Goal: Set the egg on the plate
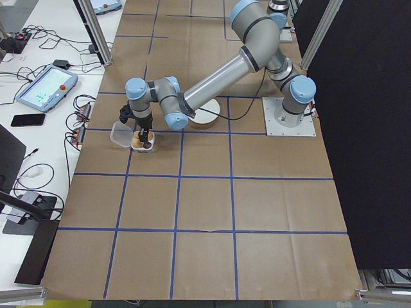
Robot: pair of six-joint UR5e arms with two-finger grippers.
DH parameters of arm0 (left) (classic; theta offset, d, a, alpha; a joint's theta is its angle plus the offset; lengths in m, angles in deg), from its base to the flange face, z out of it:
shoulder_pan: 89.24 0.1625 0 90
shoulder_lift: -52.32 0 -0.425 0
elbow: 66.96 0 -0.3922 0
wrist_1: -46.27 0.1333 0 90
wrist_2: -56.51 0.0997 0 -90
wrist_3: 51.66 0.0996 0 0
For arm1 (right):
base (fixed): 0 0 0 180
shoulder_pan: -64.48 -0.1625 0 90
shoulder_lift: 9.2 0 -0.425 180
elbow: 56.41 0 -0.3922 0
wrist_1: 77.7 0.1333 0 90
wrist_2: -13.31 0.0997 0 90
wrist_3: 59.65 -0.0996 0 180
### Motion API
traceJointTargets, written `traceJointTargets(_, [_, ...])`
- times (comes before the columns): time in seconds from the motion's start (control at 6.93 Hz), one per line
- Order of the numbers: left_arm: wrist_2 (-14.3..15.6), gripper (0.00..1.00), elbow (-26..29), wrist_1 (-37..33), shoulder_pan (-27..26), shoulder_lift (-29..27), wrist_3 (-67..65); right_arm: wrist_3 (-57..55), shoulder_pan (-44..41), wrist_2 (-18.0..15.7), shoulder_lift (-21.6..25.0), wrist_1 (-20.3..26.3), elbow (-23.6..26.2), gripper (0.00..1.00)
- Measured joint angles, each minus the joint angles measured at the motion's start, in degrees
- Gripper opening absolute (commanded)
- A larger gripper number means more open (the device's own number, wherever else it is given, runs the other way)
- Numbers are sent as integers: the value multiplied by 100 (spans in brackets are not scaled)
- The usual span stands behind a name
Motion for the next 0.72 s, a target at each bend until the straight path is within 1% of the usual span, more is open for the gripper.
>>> traceJointTargets(0.29, [5, 62, 42, 0, 1, -20, 0, 0, 0, 0, 0, 0, 0, 100])
traceJointTargets(0.58, [10, 61, 18, -19, 1, -12, -5, 0, 0, 0, 0, 0, 0, 100])
traceJointTargets(0.72, [10, 50, 4, -30, 1, -5, -7, 0, 0, 0, 0, 0, 0, 100])
